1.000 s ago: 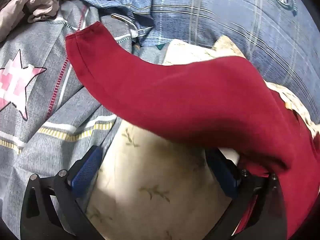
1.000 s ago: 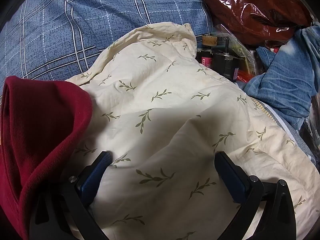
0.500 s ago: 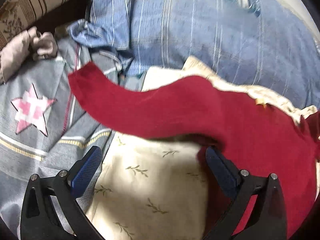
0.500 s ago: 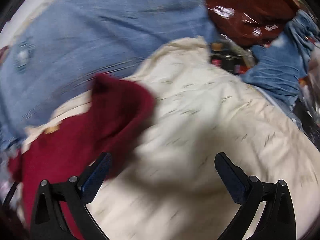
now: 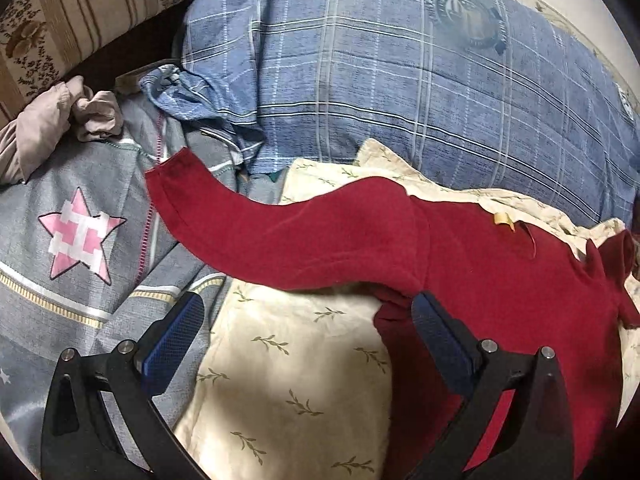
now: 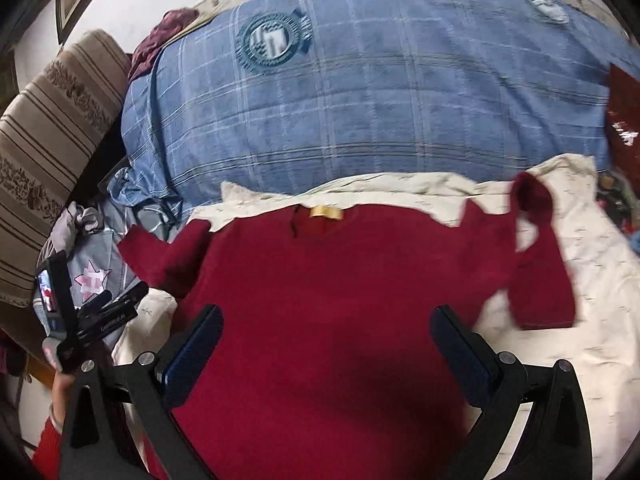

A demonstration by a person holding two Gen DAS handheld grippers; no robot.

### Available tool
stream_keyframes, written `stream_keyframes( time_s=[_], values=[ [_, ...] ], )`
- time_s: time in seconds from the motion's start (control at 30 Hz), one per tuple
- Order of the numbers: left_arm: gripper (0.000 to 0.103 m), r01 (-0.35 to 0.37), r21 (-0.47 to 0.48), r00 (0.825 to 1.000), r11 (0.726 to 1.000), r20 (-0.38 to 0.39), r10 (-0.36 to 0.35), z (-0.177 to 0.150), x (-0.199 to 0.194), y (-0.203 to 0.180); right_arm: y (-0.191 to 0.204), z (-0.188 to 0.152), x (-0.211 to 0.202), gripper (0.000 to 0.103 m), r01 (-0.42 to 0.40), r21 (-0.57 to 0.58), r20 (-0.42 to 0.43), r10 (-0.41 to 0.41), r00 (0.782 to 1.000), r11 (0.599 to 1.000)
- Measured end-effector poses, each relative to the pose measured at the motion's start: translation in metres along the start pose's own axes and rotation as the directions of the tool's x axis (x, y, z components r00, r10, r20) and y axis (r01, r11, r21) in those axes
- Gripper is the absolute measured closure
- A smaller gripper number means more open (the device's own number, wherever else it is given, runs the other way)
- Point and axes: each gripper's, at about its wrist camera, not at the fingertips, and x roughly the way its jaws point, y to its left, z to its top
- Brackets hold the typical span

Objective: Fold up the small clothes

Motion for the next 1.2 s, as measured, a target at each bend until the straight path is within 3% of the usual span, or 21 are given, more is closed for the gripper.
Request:
stream_keyframes(
  time_s=[0.13,0.33,0.67,1.2],
  values=[
    [0.000,0.044,0.025,0.999,0.999,-0.007,-0.044,-0.002,0.000,-0.010,0.016,-0.009,0.029,0.000,0.057,-0.023,-0.010,-0.057,0.998,0.998],
    [0.000,0.077,0.027,0.997,0.997,-0.019,-0.076,0.000,0.003,-0.022,0.017,-0.019,0.052,0.000,0.068,-0.023,-0.022,-0.069,0.997,0.997],
    [0.000,0.062,0.109,0.998,0.992,-0.033,-0.058,-0.004,0.011,-0.043,0.017,-0.020,0.066,0.000,0.049,-0.013,-0.018,-0.049,0.999,0.999],
    [0.000,0.053,0.094,0.998,0.994,-0.050,-0.049,-0.003,0.019,-0.037,0.039,-0.019,0.084,0.000,0.021,-0.060,-0.044,-0.024,0.999,0.998]
  ],
)
